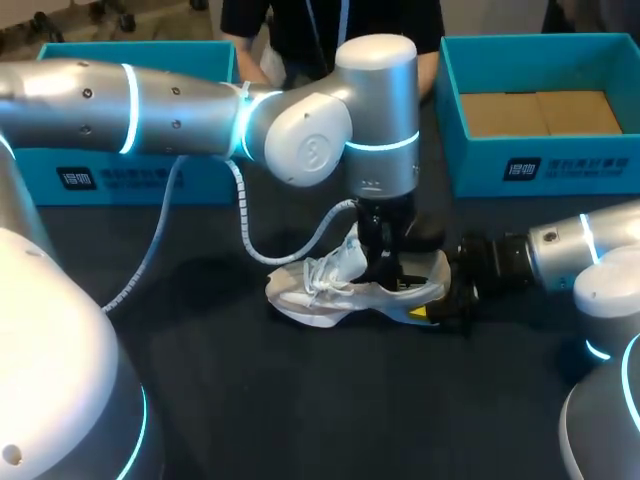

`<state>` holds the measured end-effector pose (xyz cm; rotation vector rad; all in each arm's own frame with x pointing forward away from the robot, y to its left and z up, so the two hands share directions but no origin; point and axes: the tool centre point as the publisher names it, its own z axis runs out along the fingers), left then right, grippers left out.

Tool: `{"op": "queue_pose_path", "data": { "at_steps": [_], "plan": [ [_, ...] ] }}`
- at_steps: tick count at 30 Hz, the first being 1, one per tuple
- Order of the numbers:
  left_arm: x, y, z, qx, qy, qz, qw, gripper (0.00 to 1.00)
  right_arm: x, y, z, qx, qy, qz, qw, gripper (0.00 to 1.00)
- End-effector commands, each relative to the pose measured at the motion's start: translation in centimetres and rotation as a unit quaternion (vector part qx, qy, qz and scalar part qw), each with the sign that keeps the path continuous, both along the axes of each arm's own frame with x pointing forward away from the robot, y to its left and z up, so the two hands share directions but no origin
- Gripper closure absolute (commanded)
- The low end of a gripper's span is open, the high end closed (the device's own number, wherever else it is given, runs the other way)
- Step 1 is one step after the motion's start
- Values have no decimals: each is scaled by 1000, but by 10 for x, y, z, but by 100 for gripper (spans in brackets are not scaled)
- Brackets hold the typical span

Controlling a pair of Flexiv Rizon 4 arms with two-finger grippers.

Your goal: Take the shoe out of the shoebox, open the shoe tongue, remove and reinsert the insole, then place the shoe into the shoebox

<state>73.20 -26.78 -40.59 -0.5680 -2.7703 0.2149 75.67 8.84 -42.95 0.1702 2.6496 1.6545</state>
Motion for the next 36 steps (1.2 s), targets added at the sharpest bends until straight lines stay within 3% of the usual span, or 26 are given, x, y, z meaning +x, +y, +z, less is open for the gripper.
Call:
{"op": "queue_pose_path", "data": {
  "at_steps": [1,17,27,36],
  "plan": [
    [-4,-4,-12,9,-9,-9,1000,60,4,4,-5,-2,1,-1,1000,100],
    [6,-1,-36,-17,-91,18,996,60,4,4,-5,-2,1,-1,1000,100],
    [11,3,-24,-35,-102,26,994,53,4,4,-5,-2,1,-1,1000,100],
    [17,-4,-45,-26,-123,13,992,49,4,4,-5,-2,1,-1,1000,100]
  ]
}}
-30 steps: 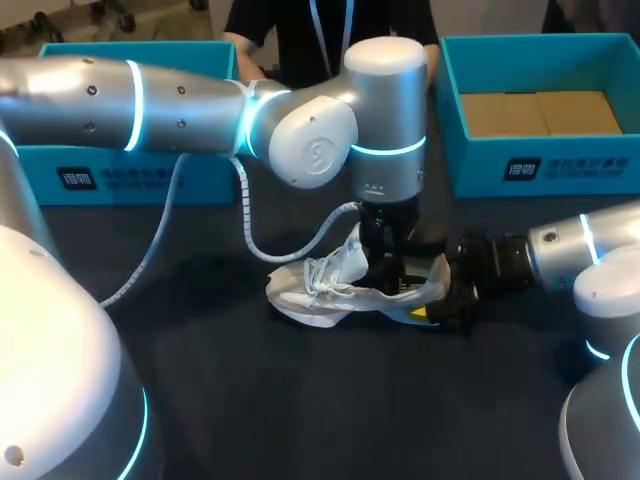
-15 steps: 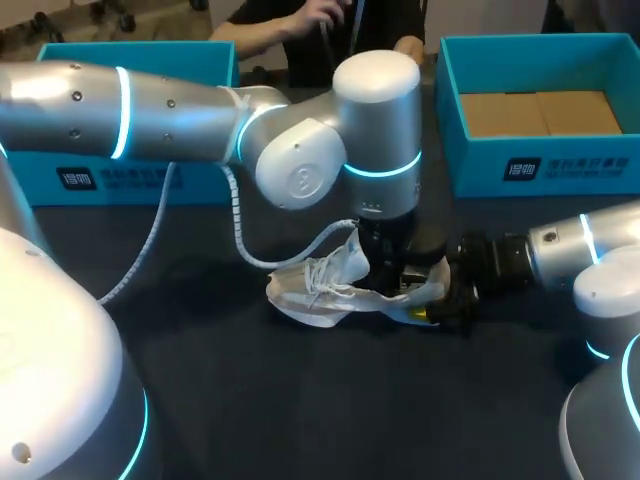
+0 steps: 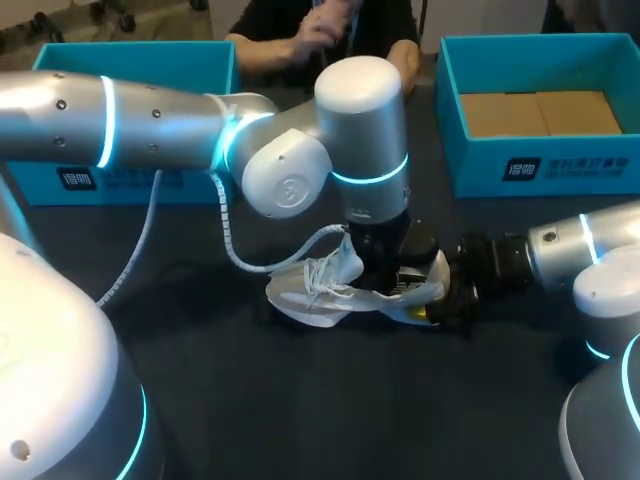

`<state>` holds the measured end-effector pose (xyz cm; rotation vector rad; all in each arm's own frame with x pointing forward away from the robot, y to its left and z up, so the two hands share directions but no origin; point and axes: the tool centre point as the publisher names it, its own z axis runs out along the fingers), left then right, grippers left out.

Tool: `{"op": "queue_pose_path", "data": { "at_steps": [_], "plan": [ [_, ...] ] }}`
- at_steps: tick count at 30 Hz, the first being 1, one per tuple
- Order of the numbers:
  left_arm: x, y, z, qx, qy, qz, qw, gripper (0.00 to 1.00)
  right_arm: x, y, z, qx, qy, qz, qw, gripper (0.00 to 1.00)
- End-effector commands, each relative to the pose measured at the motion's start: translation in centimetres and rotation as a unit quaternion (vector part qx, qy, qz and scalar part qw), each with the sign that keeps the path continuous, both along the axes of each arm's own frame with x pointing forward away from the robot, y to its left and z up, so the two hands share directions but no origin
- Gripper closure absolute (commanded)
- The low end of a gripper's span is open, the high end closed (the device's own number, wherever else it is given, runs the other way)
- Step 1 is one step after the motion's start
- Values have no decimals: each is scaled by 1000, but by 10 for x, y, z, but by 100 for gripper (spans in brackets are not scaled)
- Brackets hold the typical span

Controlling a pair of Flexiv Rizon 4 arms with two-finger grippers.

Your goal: Take the shoe out of the shoebox, open the shoe tongue, remove and reinsert the insole, then place the shoe into the shoebox

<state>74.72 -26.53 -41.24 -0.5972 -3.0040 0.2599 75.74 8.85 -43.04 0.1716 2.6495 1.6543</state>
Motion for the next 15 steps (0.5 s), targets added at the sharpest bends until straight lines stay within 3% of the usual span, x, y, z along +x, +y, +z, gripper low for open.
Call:
{"op": "queue_pose_path", "data": {
  "at_steps": [1,13,15],
  "plan": [
    [3,-7,-40,6,-10,-3,1000,50,3,4,-5,-2,1,0,1000,100],
    [11,-7,-52,17,-30,-3,999,76,3,4,-5,-2,1,0,1000,100],
    [11,-6,-51,17,-26,-5,999,84,3,4,-5,-2,1,0,1000,100]
  ]
}}
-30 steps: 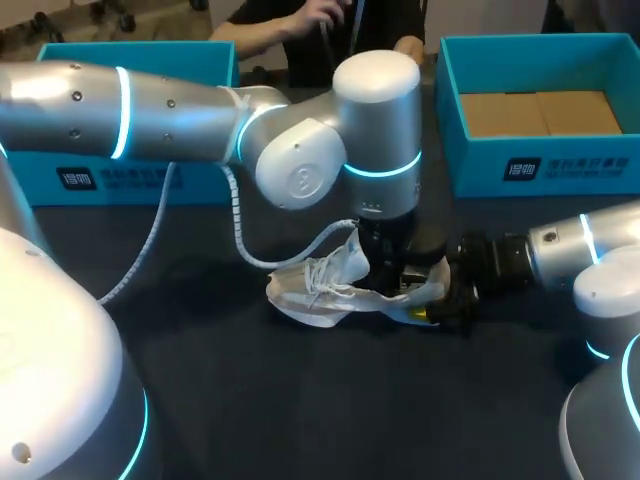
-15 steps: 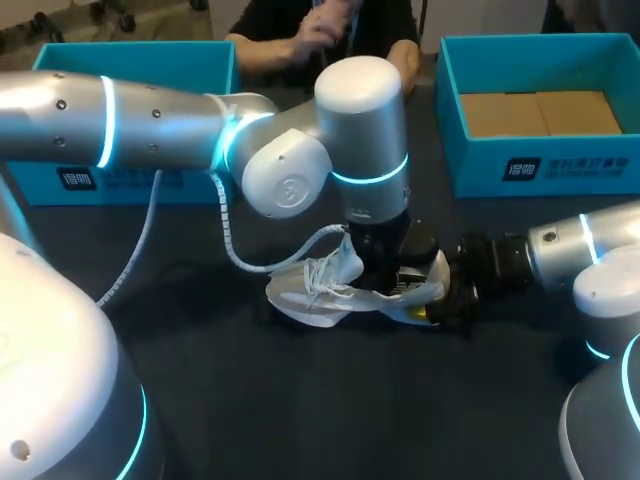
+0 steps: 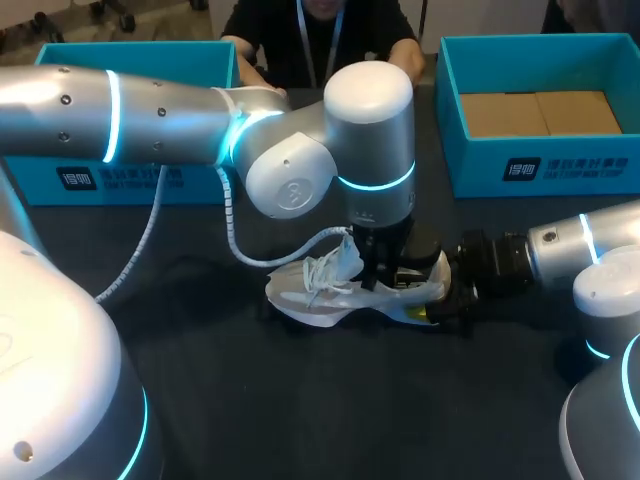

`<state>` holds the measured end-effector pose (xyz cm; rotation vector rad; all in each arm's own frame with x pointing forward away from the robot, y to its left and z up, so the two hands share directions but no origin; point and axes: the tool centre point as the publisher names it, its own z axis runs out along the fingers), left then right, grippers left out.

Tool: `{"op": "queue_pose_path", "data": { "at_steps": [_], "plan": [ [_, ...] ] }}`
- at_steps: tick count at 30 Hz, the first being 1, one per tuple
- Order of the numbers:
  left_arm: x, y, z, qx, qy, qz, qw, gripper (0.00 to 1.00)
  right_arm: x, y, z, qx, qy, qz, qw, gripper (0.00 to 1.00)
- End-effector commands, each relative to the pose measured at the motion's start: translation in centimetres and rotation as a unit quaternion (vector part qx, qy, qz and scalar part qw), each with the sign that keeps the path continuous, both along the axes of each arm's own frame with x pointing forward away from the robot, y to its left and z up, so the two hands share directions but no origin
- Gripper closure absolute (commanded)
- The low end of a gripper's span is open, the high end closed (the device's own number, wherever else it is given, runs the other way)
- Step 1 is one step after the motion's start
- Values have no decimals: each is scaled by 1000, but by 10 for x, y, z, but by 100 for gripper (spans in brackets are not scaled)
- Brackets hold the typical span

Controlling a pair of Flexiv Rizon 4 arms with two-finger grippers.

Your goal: Take the shoe out of the shoebox, open the shoe tongue, remove and reinsert the insole, then place the shoe into the shoebox

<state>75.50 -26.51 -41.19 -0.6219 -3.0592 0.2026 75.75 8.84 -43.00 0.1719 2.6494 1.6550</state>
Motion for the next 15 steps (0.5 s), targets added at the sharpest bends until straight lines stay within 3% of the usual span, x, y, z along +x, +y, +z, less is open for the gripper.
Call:
{"op": "queue_pose_path", "data": {
  "at_steps": [1,2,3,15],
  "plan": [
    [1,-5,-50,3,10,-15,1000,87,3,4,-5,-2,0,0,1000,100],
    [-1,-4,-48,3,7,-24,1000,98,3,4,-5,-2,0,0,1000,100],
    [-3,-3,-46,6,8,-29,1000,100,3,4,-5,-2,0,0,1000,100],
    [-6,17,8,0,31,-29,999,100,3,4,-5,-2,0,0,1000,100]
  ]
}}
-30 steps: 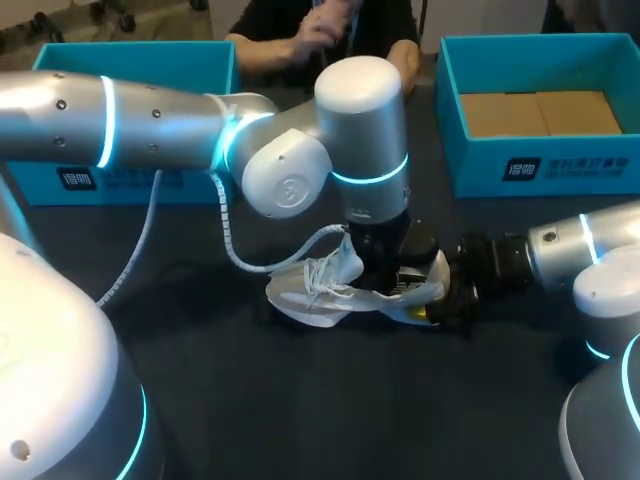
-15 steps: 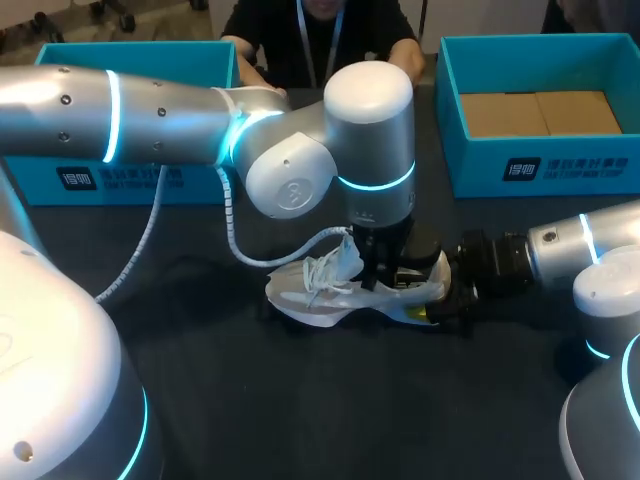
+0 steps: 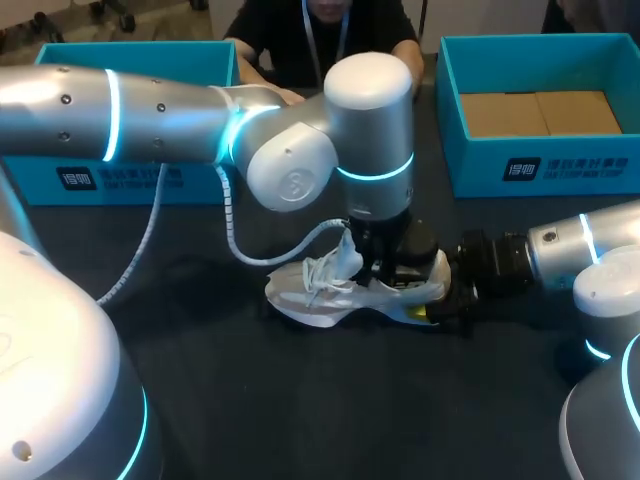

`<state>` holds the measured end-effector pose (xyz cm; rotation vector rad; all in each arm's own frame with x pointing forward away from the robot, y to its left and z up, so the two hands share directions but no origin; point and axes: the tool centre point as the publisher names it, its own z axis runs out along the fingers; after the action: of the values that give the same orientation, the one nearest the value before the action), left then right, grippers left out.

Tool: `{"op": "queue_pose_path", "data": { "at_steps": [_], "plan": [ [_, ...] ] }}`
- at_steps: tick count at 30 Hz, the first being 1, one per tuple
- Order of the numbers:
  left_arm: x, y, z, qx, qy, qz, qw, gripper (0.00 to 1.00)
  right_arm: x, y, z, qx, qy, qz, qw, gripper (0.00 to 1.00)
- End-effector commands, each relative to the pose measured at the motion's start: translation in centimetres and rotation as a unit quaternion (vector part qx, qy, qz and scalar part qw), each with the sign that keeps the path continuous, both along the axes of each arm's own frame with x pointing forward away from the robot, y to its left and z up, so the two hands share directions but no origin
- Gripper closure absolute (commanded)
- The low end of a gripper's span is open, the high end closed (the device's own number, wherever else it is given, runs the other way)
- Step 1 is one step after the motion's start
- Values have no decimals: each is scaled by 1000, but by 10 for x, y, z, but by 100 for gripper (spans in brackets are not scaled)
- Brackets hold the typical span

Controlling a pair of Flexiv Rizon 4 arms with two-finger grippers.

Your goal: Take the shoe out of the shoebox, open the shoe tongue, remove and reinsert the insole, then place the shoe into the shoebox

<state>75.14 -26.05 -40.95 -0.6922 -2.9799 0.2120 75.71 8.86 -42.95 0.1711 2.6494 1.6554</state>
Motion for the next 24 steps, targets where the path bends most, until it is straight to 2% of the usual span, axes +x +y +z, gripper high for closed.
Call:
{"op": "queue_pose_path", "data": {
  "at_steps": [1,12,20,24],
  "plan": [
    [-2,14,7,1,1,3,1000,100,3,4,-5,-2,0,-1,1000,100],
    [1,26,41,-12,29,26,999,100,3,4,-5,-2,0,-1,1000,100],
    [-4,26,53,-25,61,26,998,100,3,4,-5,-2,0,-1,1000,100],
    [0,28,57,-36,64,42,996,100,3,4,-5,-2,0,-1,1000,100]
  ]
}}
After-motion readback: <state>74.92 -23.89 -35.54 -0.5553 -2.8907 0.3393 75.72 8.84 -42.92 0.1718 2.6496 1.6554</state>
